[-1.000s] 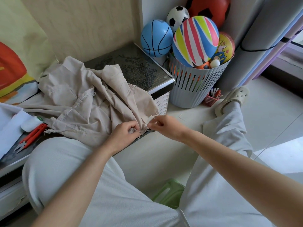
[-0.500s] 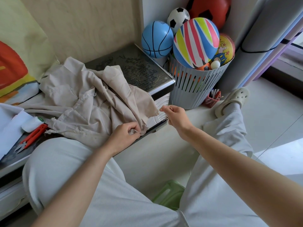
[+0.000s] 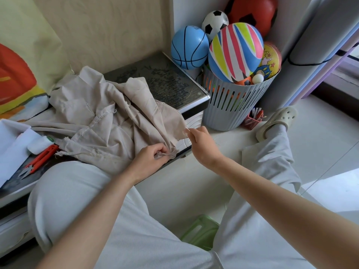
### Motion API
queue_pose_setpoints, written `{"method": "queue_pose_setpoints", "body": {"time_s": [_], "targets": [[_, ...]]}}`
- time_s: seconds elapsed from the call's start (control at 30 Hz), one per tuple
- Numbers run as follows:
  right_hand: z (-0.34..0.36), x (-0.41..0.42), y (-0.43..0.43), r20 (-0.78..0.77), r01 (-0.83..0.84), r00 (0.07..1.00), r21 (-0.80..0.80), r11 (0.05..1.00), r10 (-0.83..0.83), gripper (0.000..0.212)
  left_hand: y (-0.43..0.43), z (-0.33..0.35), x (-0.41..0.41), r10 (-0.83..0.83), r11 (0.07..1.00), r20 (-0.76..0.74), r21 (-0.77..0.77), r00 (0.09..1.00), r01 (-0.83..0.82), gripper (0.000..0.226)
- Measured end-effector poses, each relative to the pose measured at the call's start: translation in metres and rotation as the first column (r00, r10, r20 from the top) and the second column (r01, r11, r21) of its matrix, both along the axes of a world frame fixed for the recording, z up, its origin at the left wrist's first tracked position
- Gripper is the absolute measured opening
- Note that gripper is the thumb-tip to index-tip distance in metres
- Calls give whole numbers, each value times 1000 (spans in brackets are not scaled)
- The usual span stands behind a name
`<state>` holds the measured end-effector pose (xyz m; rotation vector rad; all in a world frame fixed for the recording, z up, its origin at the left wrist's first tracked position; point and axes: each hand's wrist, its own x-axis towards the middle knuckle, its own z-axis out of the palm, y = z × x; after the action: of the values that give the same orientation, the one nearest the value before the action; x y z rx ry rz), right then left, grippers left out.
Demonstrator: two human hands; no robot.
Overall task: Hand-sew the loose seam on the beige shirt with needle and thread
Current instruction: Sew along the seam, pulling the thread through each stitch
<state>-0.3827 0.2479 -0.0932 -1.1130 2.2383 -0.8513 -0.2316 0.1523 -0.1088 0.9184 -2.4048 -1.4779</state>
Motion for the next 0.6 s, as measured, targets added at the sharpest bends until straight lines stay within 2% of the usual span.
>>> {"method": "queue_pose_setpoints", "body": {"time_s": [0.07, 0.13, 0.23, 0.3, 0.43, 0.53, 0.6], "targets": [[3, 1, -3, -33, -4, 999, -91, 996, 1, 36, 0, 0, 0, 8, 1000, -13, 20, 1000, -8, 18], [7, 2, -7, -11, -66, 998, -114, 991, 66, 35, -1, 0, 0, 10, 999, -23, 35, 1000, -9, 18], [8, 4, -9, 70, -265, 963, 33, 964, 262, 31, -1, 1, 1, 12, 999, -33, 46, 999, -10, 20], [6, 4, -8, 86, -323, 945, 107, 940, 315, 29, -2, 0, 2, 10, 999, -26, 36, 1000, -9, 21], [4, 1, -7, 87, -294, 955, 113, 949, 285, 40, -3, -1, 3, 17, 999, -13, 30, 1000, -17, 21], [6, -2, -8, 72, -231, 972, 114, 966, 224, 34, -3, -1, 3, 7, 999, -28, 36, 1000, -6, 28], [6, -5, -8, 79, -197, 979, 113, 974, 189, 32, -4, -1, 3, 28, 999, -45, 24, 999, -27, 21]]}}
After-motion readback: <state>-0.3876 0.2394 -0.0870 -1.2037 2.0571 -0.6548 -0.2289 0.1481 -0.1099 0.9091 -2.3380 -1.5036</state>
